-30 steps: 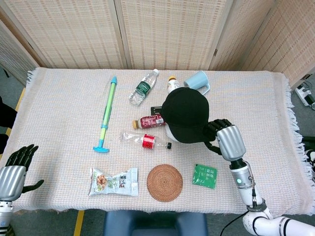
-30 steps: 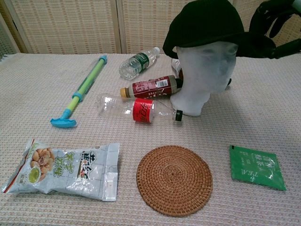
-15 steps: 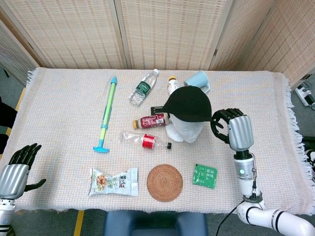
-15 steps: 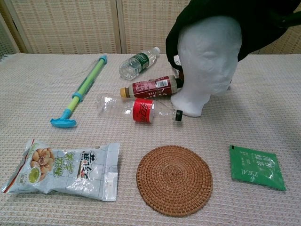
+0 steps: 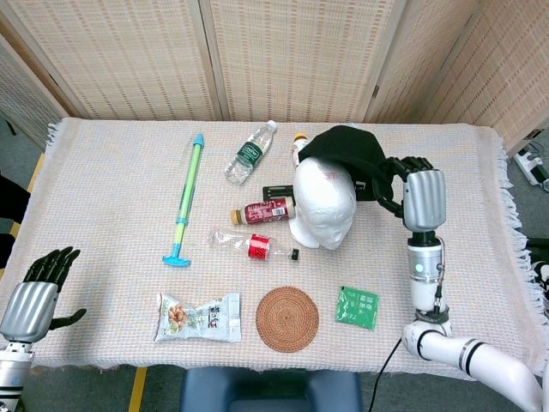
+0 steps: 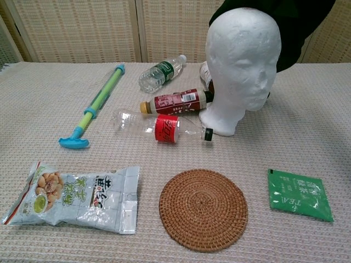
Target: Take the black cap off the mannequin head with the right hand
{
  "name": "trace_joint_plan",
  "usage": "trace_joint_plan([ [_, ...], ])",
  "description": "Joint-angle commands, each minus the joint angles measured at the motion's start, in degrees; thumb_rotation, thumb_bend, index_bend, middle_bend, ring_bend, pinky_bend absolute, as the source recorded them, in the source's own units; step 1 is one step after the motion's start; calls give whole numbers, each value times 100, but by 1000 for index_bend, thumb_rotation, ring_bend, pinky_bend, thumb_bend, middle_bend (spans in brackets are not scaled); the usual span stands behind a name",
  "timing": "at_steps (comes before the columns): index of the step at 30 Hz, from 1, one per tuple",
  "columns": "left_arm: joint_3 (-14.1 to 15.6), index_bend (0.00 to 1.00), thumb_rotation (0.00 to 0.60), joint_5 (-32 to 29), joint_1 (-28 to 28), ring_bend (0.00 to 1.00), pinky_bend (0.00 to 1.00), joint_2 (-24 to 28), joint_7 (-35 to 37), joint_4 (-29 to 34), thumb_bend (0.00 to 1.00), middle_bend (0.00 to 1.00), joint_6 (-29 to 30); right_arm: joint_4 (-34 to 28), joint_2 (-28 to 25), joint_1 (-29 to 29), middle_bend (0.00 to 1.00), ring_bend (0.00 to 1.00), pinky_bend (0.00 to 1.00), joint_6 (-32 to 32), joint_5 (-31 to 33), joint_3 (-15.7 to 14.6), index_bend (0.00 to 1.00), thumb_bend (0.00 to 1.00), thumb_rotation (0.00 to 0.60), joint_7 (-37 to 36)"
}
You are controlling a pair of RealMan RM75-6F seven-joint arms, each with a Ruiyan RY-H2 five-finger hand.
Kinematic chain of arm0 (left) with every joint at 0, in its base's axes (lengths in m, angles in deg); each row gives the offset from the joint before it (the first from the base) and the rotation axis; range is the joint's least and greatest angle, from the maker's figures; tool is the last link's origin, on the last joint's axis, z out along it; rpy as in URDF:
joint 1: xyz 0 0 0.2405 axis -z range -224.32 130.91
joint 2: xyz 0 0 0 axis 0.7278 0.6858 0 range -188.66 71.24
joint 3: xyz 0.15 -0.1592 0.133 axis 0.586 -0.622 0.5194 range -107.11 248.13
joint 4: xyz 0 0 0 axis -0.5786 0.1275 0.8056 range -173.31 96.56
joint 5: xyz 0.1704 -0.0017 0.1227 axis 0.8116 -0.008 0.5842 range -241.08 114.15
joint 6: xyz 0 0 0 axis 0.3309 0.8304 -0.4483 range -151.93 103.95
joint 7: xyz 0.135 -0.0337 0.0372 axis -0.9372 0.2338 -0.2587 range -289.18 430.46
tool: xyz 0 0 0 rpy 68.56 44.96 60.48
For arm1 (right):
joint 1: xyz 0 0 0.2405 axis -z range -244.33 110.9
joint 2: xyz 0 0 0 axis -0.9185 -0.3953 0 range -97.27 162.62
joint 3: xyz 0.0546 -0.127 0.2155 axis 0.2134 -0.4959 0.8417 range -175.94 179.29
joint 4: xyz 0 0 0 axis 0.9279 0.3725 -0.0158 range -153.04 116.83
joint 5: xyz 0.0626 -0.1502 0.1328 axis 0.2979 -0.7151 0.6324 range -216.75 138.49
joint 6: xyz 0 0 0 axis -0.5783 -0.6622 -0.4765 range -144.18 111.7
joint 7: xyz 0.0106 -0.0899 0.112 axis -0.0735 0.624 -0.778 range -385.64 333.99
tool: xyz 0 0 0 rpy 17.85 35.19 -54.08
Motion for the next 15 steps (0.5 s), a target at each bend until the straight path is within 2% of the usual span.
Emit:
trace_joint_plan([
  [1,-8,69,600,-10,32,85,160,-18,-13,-12,113,101,-36,475,46,-327,692,523,497,366,303,191,817,740,600,43],
  [9,-7,68,600,-7,93,84,160,-48,-32,-27,112,102,-95,1092,-154,-430,693,524,498,736,444,7,820,741,600,48],
  [15,-6,67,600,9,122,83,160,-43,-78,22,112,101,-97,955,-678,-151,694,524,501,830,306,-352,822,741,600,-91],
])
